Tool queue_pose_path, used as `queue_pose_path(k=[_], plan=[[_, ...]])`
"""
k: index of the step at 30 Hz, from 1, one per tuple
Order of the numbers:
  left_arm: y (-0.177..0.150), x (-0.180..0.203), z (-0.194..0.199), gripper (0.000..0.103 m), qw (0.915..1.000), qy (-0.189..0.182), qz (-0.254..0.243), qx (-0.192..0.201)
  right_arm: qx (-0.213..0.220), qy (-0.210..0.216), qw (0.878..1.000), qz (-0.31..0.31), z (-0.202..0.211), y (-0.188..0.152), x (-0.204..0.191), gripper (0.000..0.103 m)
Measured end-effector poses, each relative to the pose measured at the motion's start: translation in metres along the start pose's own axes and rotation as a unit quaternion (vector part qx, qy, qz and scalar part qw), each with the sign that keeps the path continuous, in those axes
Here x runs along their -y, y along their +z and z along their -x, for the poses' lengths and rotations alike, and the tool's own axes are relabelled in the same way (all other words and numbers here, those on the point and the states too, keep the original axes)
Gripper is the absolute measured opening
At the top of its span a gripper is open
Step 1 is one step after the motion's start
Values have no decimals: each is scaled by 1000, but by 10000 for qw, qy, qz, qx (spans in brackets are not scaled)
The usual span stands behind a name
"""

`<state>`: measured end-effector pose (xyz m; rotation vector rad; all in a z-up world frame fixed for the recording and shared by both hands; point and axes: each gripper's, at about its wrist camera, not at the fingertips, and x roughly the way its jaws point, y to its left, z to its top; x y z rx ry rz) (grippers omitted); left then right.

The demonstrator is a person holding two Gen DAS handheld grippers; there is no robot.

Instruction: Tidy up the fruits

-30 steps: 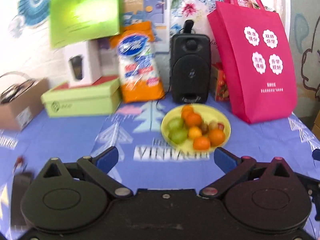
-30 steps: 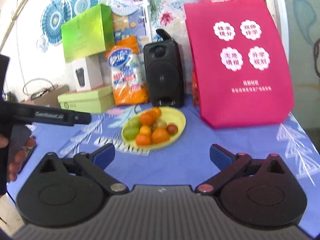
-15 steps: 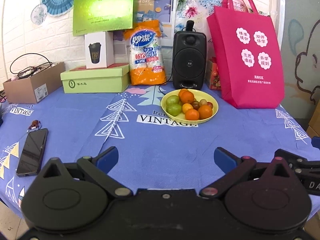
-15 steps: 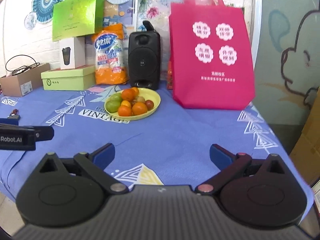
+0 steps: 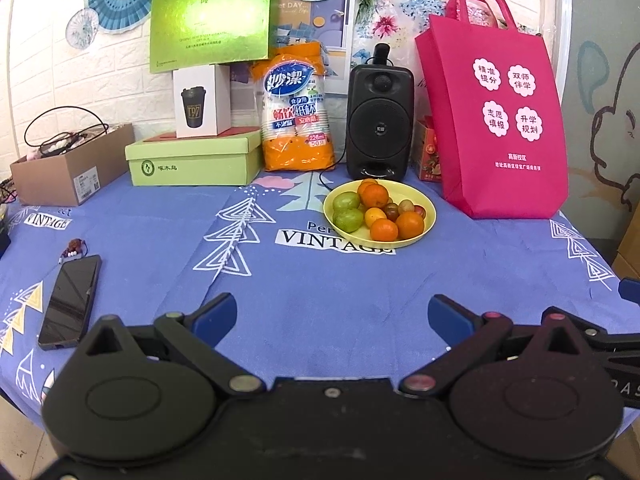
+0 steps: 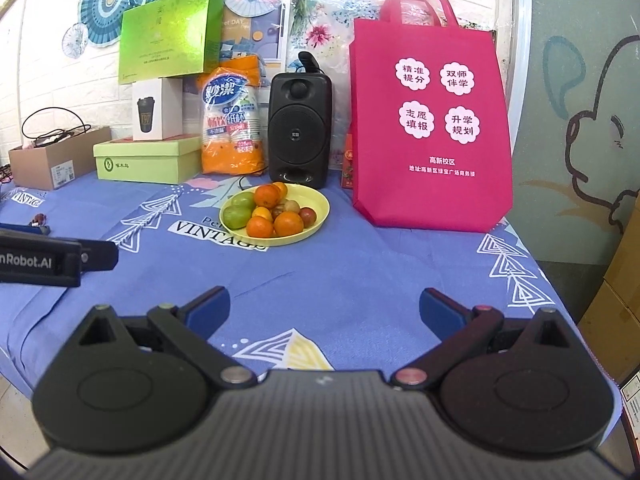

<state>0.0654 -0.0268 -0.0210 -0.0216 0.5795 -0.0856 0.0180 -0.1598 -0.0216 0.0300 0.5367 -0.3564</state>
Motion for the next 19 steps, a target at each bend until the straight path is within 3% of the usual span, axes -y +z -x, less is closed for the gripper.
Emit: queue_pose_path(k=[4,9,15,19], plan=[[2,3,0,103,9998,128,-171,55,-10,11,10000,9,-1,-1,-1,103],[6,11,-3,103,9973,624,-368,-111,-42,32,10000,44,-3,-2,-2,103],[1,4,7,103,9998,197,-10,64,-53,49,9999,79,-5,-2,-3,103],[2,3,8,103,9995,249,-76,164,-53,48,9999,71,-4,-2,-3,103]])
